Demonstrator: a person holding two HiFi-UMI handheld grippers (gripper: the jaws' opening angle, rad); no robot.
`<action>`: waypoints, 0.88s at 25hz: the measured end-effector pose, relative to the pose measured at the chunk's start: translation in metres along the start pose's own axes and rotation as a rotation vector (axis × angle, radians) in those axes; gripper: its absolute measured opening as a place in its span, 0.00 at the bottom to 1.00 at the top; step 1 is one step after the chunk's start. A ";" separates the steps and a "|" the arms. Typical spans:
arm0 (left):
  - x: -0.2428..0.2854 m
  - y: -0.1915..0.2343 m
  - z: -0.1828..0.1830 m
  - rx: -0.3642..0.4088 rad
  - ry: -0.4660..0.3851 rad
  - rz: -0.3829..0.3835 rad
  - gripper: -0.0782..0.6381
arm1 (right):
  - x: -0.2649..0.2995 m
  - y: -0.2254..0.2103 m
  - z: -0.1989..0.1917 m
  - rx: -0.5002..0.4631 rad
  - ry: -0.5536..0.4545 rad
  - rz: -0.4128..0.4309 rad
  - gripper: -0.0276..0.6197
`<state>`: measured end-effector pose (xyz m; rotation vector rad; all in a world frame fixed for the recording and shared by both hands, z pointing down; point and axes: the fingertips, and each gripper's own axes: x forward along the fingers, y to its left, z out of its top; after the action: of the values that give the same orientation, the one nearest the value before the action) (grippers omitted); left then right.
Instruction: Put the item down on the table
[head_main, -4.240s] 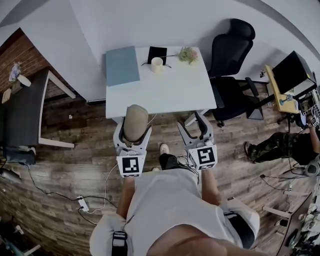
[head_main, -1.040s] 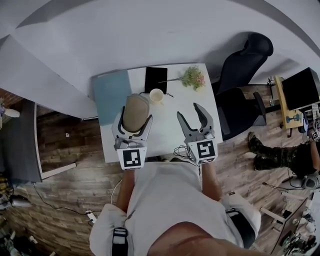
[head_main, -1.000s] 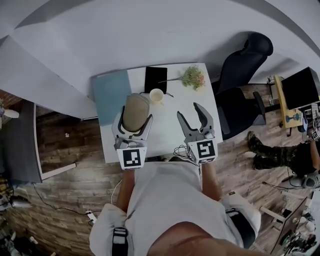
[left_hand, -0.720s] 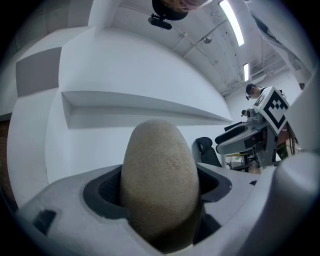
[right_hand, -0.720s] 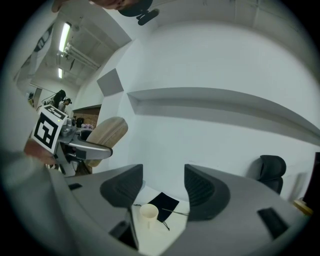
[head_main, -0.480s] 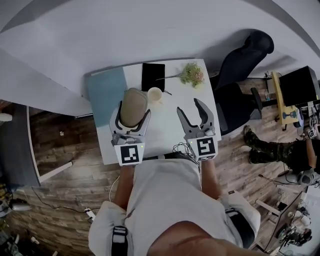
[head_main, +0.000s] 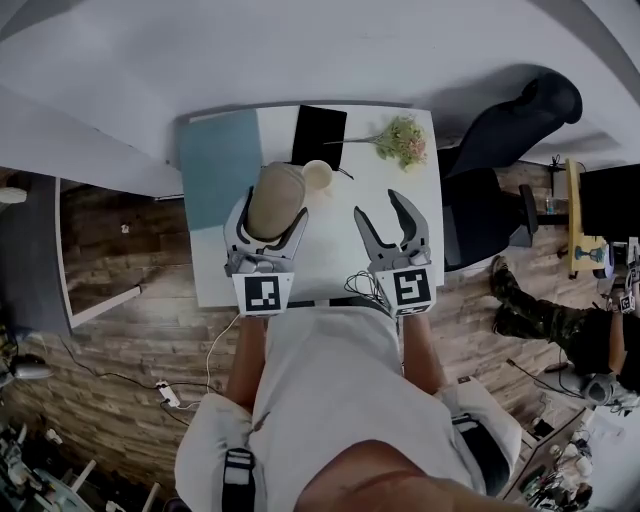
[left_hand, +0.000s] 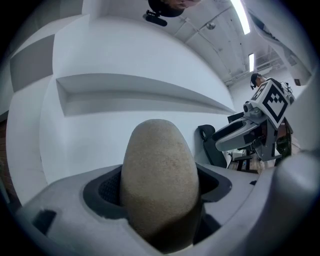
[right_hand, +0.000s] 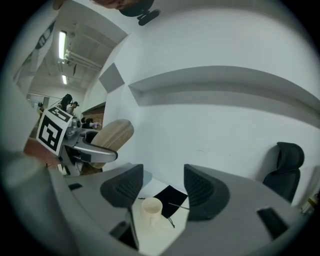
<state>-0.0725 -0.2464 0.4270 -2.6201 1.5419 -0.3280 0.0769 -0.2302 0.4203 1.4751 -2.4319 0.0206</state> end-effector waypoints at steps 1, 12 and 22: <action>0.001 -0.001 -0.003 -0.006 0.009 0.005 0.67 | 0.001 0.000 -0.002 0.002 0.004 0.013 0.44; 0.014 -0.025 -0.044 0.028 0.084 -0.027 0.67 | 0.013 0.003 -0.042 0.019 0.071 0.104 0.43; 0.009 -0.041 -0.105 -0.027 0.201 -0.054 0.67 | 0.016 0.014 -0.078 0.028 0.125 0.140 0.42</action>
<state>-0.0567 -0.2300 0.5378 -2.7259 1.5418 -0.5963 0.0767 -0.2249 0.5015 1.2720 -2.4368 0.1726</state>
